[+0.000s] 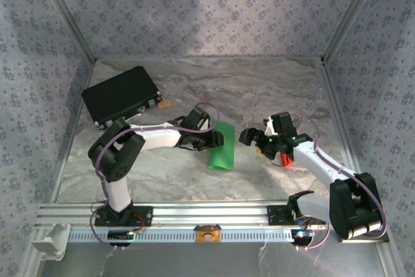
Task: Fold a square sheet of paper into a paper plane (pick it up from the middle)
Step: First fold the square sheet of paper in half at the center of the table.
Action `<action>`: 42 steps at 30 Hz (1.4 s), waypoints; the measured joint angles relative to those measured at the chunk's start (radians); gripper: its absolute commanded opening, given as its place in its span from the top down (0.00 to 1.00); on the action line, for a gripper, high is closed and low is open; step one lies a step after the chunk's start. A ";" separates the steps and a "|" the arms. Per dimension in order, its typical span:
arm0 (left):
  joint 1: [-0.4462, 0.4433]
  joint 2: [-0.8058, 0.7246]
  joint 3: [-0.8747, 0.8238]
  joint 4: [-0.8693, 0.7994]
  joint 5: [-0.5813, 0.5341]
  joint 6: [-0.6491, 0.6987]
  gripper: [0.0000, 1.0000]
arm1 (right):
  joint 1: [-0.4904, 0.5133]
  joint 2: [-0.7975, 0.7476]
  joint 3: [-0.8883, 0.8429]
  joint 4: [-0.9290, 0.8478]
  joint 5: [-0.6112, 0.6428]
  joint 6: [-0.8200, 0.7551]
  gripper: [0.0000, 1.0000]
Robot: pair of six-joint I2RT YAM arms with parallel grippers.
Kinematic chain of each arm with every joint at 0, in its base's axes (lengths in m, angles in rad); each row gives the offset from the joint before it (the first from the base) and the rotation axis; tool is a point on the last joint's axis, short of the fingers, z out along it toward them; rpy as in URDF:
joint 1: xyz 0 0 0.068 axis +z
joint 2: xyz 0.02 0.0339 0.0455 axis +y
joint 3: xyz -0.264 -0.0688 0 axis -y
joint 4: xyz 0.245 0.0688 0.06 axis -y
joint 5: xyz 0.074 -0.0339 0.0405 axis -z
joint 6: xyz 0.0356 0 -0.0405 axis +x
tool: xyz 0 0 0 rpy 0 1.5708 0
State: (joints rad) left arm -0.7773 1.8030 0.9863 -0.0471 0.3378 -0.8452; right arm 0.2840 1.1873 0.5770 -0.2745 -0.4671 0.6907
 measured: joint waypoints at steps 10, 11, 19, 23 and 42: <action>0.017 -0.050 0.002 -0.073 -0.079 0.043 0.54 | 0.005 -0.003 0.000 0.004 0.000 0.024 0.01; 0.023 -0.050 0.002 -0.074 -0.080 0.045 0.55 | 0.007 -0.003 0.000 0.006 0.000 0.026 0.01; 0.051 -0.050 -0.015 -0.079 -0.085 0.045 0.56 | 0.023 0.023 0.000 0.017 0.000 0.036 0.01; 0.062 -0.050 -0.015 -0.087 -0.080 0.059 0.56 | 0.032 0.039 0.001 0.019 0.000 0.036 0.01; 0.071 -0.034 -0.060 0.018 0.086 -0.073 0.54 | 0.040 0.067 0.011 0.027 0.000 0.035 0.01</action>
State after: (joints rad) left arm -0.7059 1.7695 0.9260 -0.0296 0.4240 -0.9184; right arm 0.3237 1.2541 0.5877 -0.2470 -0.4671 0.7261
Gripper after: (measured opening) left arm 0.461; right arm 0.990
